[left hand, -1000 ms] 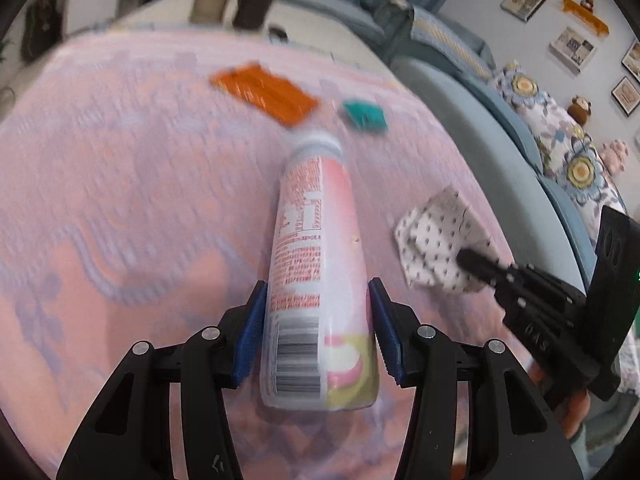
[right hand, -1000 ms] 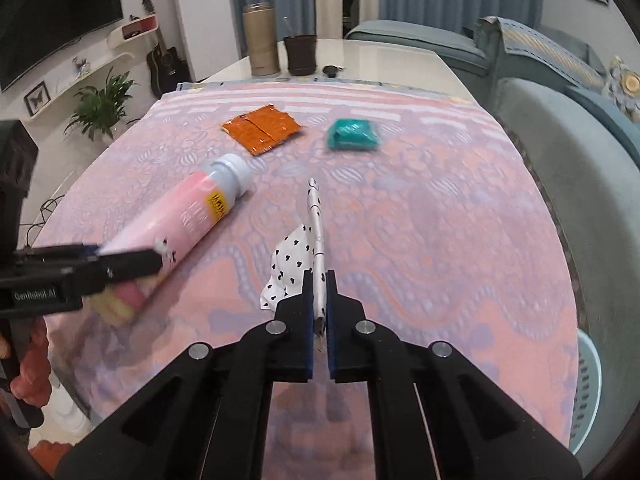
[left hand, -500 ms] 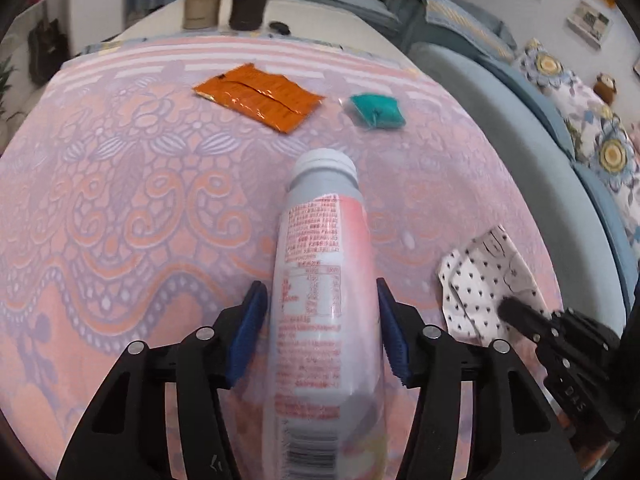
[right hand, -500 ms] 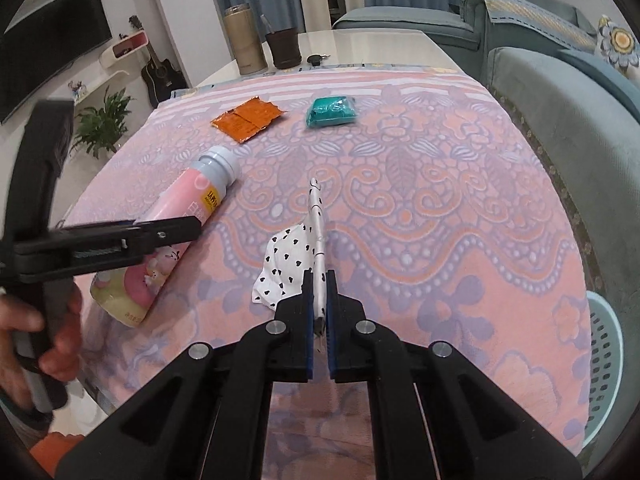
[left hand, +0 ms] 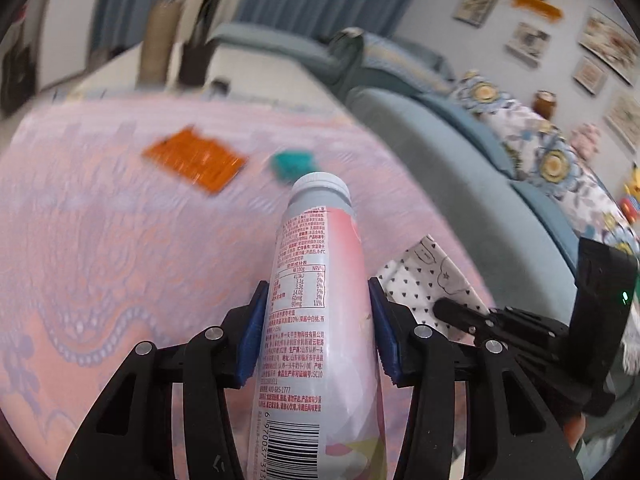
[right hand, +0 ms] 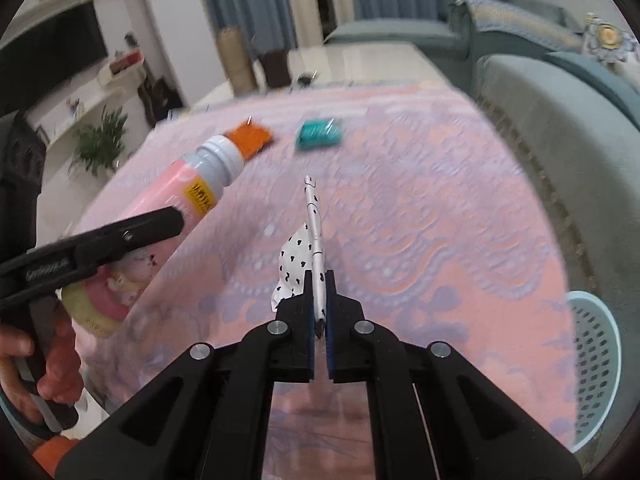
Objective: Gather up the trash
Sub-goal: 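Carry spray can and tissue to the blue basket and release both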
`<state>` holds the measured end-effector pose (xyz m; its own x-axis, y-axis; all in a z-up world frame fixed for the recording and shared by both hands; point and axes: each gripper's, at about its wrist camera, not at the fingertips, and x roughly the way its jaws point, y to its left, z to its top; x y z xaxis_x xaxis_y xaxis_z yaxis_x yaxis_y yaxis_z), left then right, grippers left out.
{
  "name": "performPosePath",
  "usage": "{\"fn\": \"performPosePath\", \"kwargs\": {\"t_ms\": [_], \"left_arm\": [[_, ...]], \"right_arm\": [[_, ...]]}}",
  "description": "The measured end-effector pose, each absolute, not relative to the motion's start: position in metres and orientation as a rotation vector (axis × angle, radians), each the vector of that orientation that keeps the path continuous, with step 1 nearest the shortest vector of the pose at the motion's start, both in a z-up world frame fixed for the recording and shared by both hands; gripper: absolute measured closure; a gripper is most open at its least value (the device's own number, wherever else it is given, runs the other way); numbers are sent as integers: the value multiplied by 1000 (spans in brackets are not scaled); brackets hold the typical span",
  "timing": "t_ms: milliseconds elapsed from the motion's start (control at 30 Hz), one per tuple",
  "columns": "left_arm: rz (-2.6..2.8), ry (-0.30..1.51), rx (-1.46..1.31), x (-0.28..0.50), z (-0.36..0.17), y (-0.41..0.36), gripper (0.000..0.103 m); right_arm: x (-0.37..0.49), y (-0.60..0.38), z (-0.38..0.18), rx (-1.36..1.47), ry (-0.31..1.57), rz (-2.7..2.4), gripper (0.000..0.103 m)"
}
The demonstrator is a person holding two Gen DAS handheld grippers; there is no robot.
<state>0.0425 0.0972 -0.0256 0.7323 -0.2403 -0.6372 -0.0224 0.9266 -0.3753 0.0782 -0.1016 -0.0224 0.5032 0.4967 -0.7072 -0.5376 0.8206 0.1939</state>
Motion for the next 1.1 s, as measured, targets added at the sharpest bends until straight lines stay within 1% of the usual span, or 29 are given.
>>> {"fn": "performPosePath", "kwargs": {"t_ms": [167, 333, 467, 567, 667, 867, 1100], "left_arm": [[-215, 650, -354, 41, 17, 64, 57], [-342, 576, -280, 53, 64, 0, 57], [-455, 578, -260, 75, 85, -59, 57], [-510, 577, -199, 88, 87, -107, 57], [-564, 607, -182, 101, 74, -144, 57], [-640, 749, -174, 140, 16, -216, 57], [-667, 917, -166, 165, -52, -255, 57]], "right_arm": [[72, -151, 15, -5, 729, 500, 101], [62, -224, 42, 90, 660, 372, 101], [58, -284, 48, 177, 629, 269, 101], [58, -331, 42, 245, 629, 189, 101], [62, -369, 24, 301, 658, 107, 101], [70, -426, -31, 387, 782, -57, 101], [84, -447, -93, 419, 949, -158, 100]]}}
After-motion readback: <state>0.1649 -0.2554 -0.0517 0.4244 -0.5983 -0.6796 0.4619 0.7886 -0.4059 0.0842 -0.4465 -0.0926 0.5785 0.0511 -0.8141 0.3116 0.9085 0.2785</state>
